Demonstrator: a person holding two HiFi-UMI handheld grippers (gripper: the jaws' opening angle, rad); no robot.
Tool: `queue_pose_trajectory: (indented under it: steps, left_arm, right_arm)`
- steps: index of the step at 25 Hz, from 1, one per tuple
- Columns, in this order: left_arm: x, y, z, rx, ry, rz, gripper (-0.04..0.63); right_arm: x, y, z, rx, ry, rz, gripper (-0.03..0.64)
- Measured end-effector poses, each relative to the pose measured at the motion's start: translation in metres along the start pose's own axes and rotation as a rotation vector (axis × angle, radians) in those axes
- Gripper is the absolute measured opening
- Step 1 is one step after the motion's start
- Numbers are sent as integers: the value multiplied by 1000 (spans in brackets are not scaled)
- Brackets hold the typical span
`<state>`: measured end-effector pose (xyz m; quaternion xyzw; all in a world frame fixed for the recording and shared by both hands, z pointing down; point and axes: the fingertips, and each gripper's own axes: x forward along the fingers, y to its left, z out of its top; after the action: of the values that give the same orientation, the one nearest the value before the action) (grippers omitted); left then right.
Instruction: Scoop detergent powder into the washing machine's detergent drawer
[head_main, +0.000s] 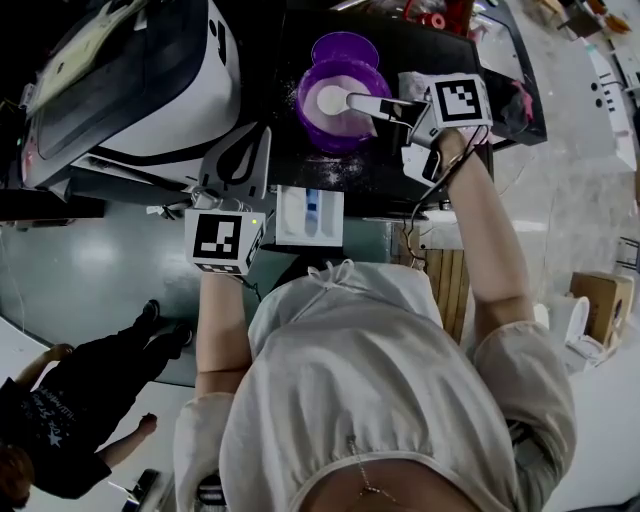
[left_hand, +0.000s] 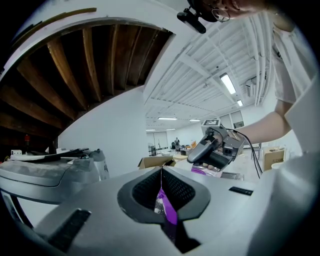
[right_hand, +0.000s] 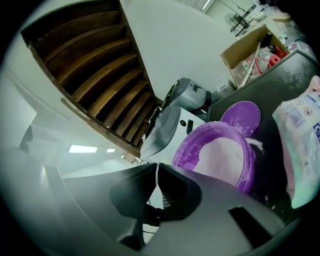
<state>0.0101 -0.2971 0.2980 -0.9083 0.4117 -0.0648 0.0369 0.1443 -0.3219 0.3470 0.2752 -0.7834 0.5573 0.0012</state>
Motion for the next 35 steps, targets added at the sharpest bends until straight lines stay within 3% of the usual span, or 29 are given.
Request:
queue_pose_trajectory:
  steps: [8,21,27,31,35]
  left_arm:
    - [-23,-36,5,-22,-25,29,23]
    - [-107,-82,-23,-72,5,150,23]
    - [-130,-73,-41,-75,-15,119,23]
    - [-145,-64,-72,-53,65,46,23]
    - [-156,-52,-92,-56,98,-13,23]
  right_arm:
    - [-35,15,-31,55,-40,137,12]
    - [-23,12,-142,144,68,197,12]
    - [7,0,-178,211,43,150,12]
    - [28,-12,-203,222,24,88,12]
    - [47,-32,-232,236,18,-28,12]
